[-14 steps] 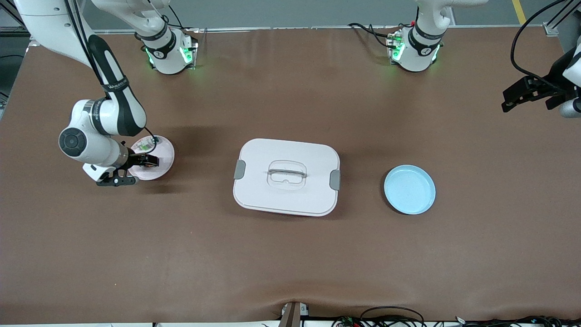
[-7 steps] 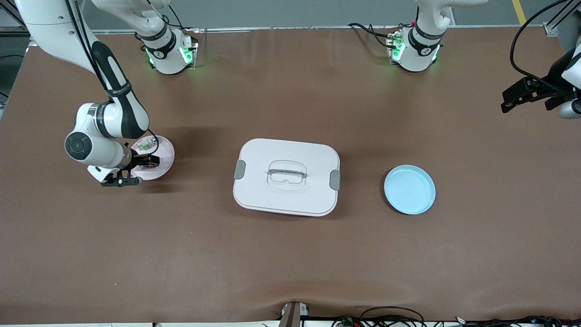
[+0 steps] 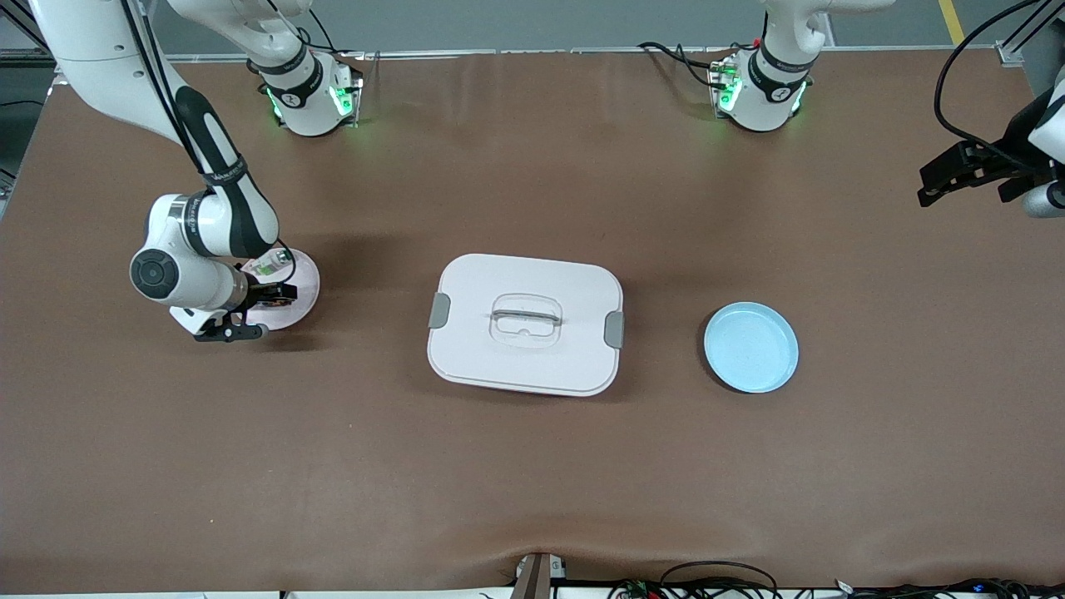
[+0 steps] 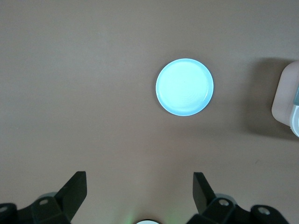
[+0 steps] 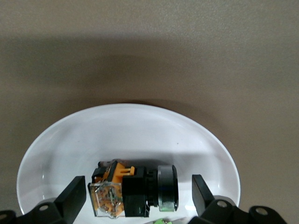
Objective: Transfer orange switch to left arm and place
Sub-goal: 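Close the right gripper on the orange switch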
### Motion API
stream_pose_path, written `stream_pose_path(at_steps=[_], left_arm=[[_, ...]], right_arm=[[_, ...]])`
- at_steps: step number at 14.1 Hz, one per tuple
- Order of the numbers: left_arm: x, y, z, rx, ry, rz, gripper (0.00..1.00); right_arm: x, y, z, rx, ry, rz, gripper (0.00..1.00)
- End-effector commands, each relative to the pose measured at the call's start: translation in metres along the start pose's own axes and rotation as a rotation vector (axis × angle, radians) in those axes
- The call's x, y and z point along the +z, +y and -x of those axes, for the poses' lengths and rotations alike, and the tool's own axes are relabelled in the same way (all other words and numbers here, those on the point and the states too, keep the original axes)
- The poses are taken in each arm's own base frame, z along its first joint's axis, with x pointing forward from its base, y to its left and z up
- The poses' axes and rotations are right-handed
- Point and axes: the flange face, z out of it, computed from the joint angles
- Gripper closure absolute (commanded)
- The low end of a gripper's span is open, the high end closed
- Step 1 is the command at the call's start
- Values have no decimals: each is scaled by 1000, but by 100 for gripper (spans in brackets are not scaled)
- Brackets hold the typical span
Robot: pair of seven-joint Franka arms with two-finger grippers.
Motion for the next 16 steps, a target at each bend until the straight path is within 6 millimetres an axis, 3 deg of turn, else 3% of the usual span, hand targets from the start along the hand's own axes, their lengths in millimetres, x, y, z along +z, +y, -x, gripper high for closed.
stream_pose_path(at_steps=[1, 6, 8, 11, 12, 13, 14, 16], left_arm=[[-3, 1, 0, 26, 7, -16, 0], [-3, 1, 0, 26, 7, -16, 0], [-4, 2, 1, 28, 9, -15, 0], [-5, 2, 2, 28, 11, -15, 0], [-5, 2, 2, 28, 10, -14, 0], [-5, 2, 2, 28, 9, -14, 0], [-6, 2, 3, 29, 10, -14, 0], [-6, 1, 3, 27, 9, -15, 0]], right_arm=[[3, 3, 1, -7, -2, 5, 0], [4, 6, 1, -2, -4, 4, 2], [7, 5, 0, -4, -4, 5, 24], [9, 5, -1, -4, 0, 6, 41], [9, 5, -1, -4, 0, 6, 57], [9, 4, -1, -7, -2, 5, 67], [8, 4, -2, -7, 0, 5, 74], [7, 5, -1, -9, -4, 4, 76]])
